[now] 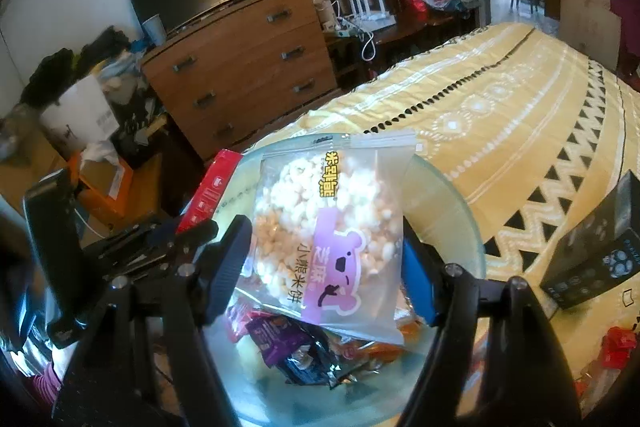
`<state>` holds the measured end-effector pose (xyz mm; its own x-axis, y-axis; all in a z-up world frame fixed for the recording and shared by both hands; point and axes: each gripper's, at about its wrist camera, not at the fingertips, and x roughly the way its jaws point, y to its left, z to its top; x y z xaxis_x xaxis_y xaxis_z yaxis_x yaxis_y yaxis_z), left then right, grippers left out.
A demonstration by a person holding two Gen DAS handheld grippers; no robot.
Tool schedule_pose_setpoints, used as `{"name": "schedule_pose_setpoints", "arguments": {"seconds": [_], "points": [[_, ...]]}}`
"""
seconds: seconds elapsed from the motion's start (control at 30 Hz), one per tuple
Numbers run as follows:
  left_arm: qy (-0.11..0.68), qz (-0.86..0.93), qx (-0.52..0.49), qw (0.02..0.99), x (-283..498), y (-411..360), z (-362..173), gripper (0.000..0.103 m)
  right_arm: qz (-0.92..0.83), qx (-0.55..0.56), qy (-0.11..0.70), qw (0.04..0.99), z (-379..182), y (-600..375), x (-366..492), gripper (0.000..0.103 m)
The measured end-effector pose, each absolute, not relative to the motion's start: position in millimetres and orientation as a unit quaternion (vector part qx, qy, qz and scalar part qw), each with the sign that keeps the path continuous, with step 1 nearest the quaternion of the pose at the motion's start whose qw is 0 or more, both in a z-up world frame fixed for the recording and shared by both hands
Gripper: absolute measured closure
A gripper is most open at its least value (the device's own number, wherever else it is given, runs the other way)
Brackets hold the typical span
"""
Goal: Organize snacks
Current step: 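Carry the red stick packet with the left gripper while the right carries the puff bag to the bowl, then open the left gripper while the right gripper releases the puff bag into the bowl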
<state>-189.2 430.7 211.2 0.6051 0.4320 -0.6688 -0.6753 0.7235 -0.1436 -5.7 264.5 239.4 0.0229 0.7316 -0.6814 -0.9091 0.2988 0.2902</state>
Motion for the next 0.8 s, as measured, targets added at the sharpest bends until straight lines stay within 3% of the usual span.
{"name": "schedule_pose_setpoints", "arguments": {"seconds": [0.8], "points": [[0.334,0.32,-0.203,0.863,-180,447,195,0.077,0.583,-0.128,0.404,0.693,230,299,-6,0.032]]}}
